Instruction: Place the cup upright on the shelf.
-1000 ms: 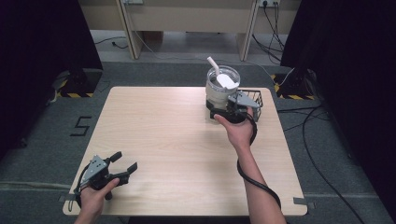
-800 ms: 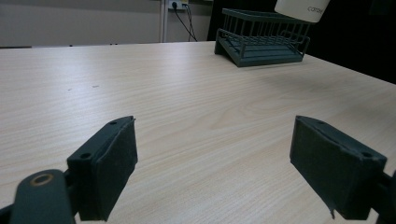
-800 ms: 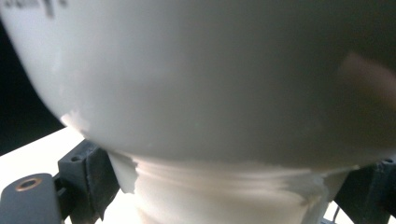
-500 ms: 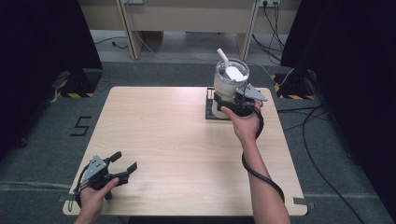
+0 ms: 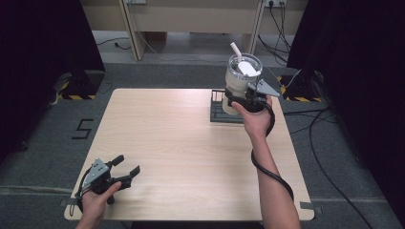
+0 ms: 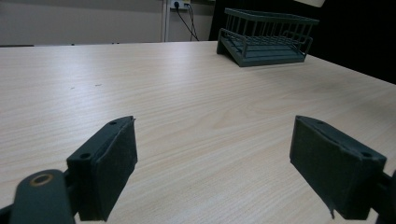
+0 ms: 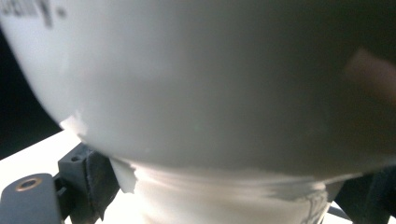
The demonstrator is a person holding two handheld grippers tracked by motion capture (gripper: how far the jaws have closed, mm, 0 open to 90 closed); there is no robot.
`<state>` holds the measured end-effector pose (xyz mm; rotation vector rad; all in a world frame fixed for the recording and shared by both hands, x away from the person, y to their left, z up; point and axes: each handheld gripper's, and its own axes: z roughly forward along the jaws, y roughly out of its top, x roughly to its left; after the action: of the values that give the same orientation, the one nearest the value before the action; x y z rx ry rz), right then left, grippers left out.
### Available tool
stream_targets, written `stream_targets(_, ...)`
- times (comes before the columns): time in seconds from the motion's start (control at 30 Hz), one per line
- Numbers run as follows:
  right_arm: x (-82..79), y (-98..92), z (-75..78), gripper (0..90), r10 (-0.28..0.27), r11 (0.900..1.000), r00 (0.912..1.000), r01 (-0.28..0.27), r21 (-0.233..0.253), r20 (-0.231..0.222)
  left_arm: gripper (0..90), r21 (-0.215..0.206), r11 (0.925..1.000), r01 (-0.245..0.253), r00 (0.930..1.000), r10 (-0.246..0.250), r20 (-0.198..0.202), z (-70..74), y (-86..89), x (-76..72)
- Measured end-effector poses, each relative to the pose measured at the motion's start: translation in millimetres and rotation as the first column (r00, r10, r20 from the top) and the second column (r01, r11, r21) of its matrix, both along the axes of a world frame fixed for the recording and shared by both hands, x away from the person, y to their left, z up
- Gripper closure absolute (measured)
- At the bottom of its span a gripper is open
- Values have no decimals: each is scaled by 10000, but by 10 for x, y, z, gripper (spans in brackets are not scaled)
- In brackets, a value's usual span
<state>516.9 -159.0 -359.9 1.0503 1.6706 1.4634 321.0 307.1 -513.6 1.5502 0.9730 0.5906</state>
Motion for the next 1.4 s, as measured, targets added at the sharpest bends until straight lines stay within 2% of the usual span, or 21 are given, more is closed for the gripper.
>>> stream_targets(0.73,251,-214,118,104,-651,9979,9978,652,6,-138,144,-56,10000,-28,10000,28,-13,1,12,-5)
stream_targets(0.97,333,-277,144,104,-850,9963,9962,848,-125,-185,144,-67,10000,-1,10000,1,-33,-1,11,-1)
stream_targets(1.2,426,-309,122,103,-1026,9947,9941,1022,-138,-341,143,-47,10000,-24,10000,24,-62,-2,13,-1)
stream_targets(1.4,566,-314,44,103,-1223,9922,9913,1210,-287,-482,143,-54,10000,-14,9999,13,-104,-5,11,1)
